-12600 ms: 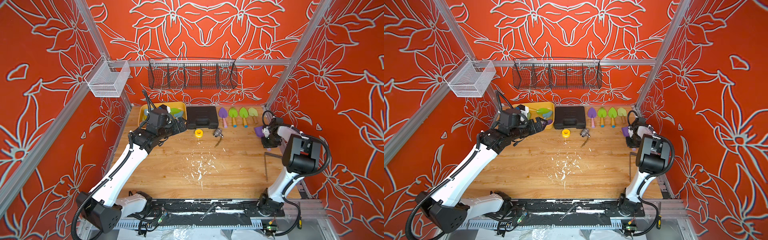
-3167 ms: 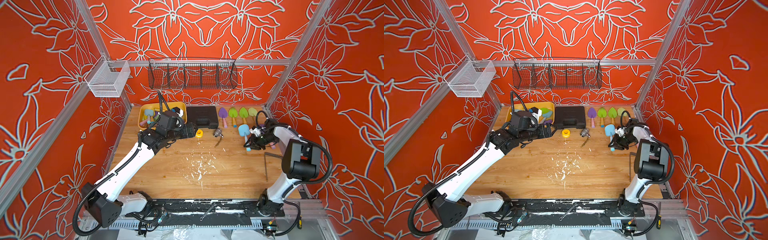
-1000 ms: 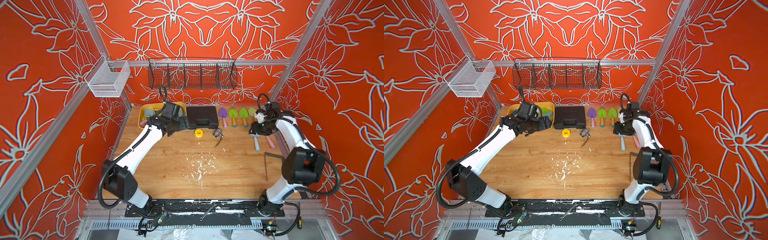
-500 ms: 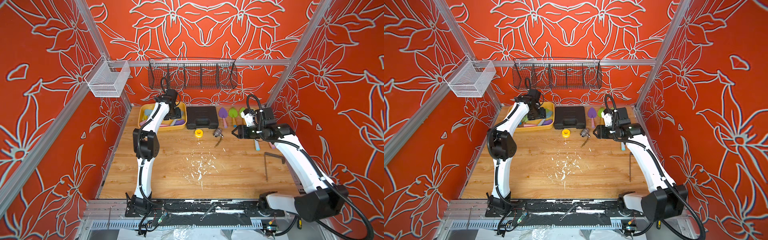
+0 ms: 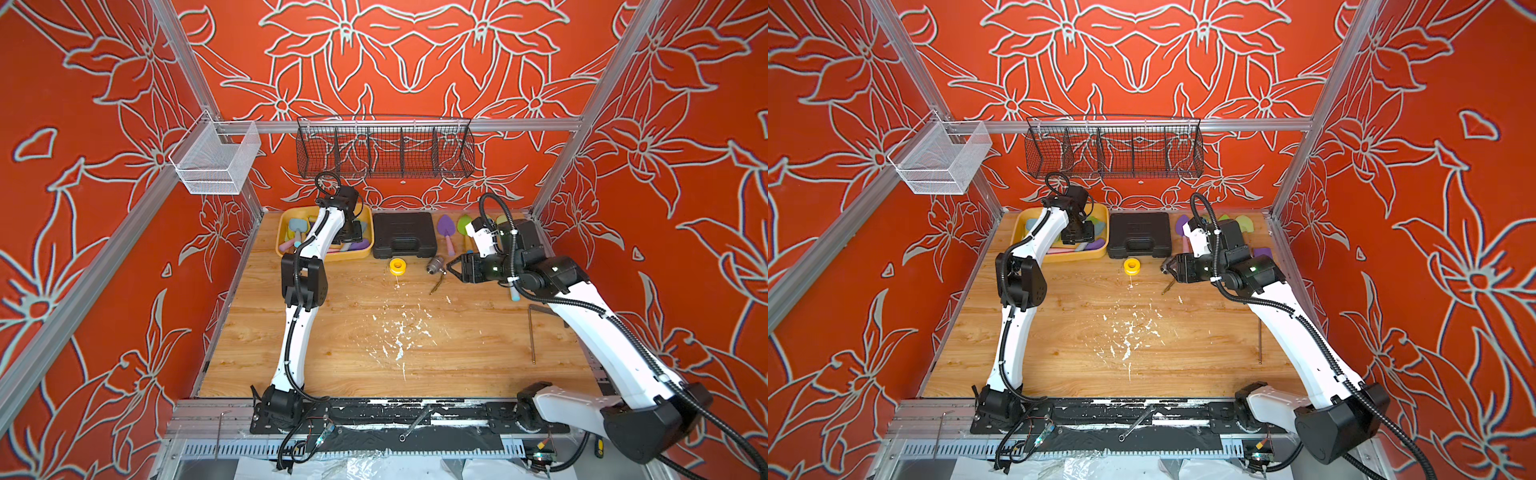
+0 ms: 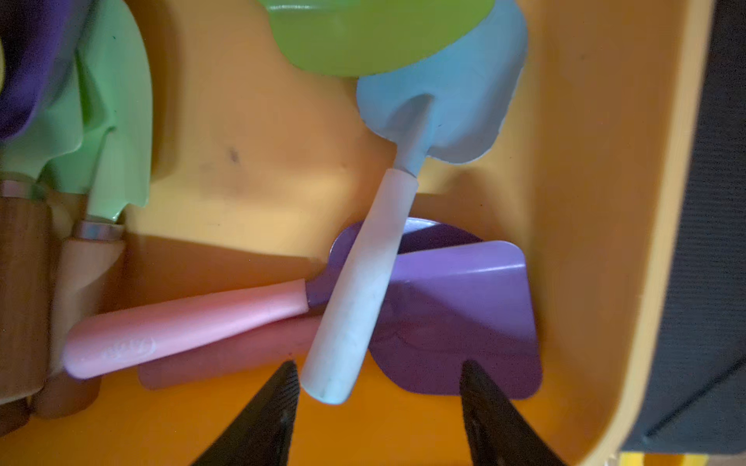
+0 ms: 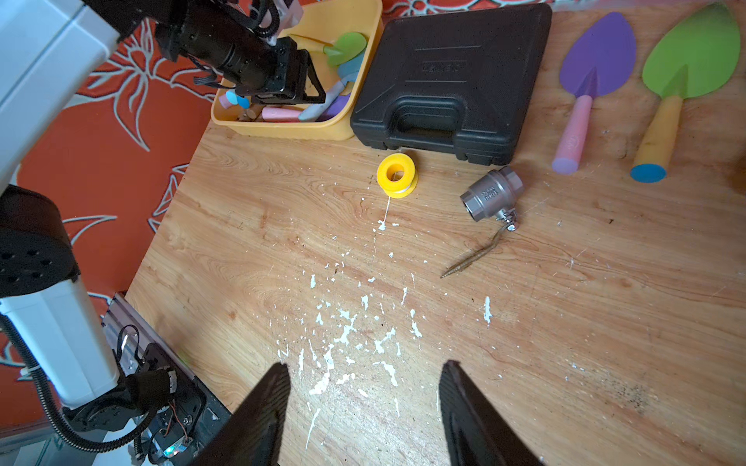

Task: Take the shovel out of the storage box
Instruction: Pick up the shovel from the storage box.

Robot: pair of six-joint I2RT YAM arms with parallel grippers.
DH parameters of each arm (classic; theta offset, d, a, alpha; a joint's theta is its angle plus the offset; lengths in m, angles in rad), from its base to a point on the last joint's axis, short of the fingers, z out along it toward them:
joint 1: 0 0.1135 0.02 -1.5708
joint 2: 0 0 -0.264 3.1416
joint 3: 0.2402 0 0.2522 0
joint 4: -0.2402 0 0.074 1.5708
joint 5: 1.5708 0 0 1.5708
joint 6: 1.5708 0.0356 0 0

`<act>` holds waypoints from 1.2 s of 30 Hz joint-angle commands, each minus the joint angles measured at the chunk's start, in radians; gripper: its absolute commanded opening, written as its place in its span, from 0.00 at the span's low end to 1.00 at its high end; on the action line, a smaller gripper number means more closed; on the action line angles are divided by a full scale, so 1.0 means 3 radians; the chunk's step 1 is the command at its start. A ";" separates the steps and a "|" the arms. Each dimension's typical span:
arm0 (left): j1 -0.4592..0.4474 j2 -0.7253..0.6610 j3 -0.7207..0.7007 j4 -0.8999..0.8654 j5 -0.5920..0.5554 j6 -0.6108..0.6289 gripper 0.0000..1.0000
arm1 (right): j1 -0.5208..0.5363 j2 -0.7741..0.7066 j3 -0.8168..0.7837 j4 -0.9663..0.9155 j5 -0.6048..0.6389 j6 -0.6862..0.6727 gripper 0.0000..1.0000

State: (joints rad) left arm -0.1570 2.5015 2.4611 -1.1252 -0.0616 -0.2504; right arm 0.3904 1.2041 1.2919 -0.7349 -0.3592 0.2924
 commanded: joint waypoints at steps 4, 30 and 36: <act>0.0027 0.0190 0.0054 0.0061 0.0016 0.0042 0.58 | 0.0047 0.0071 0.0085 -0.0016 0.0033 -0.0032 0.62; 0.0029 -0.0658 -0.0508 -0.0121 0.0024 -0.0065 0.02 | 0.0046 0.0337 0.0175 0.0137 0.0195 -0.0009 0.61; -0.0021 -0.1017 -0.0764 -0.0202 0.0018 -0.0116 0.00 | 0.0047 0.0449 0.0183 0.0214 0.0173 0.0065 0.61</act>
State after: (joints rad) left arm -0.1566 2.2761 2.2452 -1.1812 -0.0471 -0.2710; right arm 0.4007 1.3243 1.3289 -0.6930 -0.3187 0.2932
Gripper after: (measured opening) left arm 0.253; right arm 0.614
